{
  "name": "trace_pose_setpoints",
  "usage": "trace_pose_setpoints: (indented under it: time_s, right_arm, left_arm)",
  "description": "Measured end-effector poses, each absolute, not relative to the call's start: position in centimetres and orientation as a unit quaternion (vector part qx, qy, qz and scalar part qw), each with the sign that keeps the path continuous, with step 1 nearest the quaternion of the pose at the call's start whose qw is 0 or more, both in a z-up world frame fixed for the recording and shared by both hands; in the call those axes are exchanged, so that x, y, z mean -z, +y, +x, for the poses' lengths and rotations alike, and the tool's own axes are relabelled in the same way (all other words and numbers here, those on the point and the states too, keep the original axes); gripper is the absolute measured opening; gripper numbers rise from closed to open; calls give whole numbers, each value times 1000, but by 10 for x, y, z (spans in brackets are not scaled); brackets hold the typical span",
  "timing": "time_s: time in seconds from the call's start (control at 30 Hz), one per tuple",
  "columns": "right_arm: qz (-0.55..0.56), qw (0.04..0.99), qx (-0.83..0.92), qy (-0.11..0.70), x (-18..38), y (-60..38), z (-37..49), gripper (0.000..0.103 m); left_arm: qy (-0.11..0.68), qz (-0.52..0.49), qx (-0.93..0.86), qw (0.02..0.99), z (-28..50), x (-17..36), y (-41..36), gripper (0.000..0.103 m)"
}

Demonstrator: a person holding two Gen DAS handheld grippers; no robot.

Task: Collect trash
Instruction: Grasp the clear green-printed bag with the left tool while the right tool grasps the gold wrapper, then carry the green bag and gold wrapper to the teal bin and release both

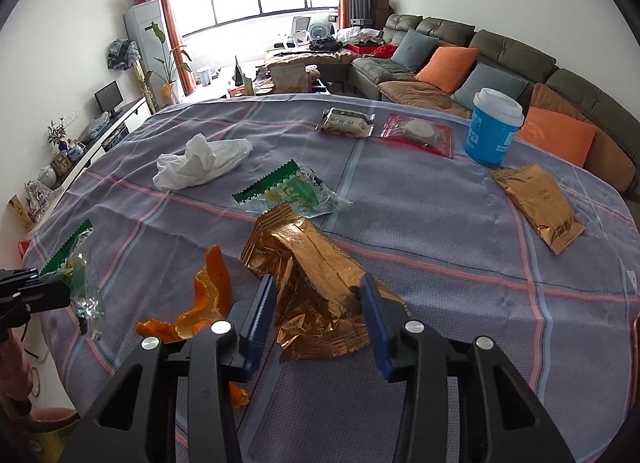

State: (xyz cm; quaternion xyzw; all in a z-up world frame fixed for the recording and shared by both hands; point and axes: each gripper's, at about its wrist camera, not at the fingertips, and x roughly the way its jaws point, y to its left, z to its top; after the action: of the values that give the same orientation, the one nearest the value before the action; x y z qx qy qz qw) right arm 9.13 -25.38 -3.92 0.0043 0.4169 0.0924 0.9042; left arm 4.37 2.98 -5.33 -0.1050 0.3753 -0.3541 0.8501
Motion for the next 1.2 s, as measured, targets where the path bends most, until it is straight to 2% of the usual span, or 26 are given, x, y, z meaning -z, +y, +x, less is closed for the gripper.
trace_pose_setpoints:
  time_s: [0.13,0.2,0.77,1.2]
  right_arm:
    - [5,902,-93,421,39,-254,91,33]
    - [8,900,-93,426,40,-255,92,16]
    - [33,918,-123,377,2,-241,77,16]
    - [35,907,-238,345,-21,-164,87,16]
  left_arm:
    - [375,-105,343,855,42,54,38,11]
    - [374,-107,338,857,43,54,40,11]
    - [359,-112,284,882,39,47,76,10]
    - [330,-128,233,906,31,28,119,10]
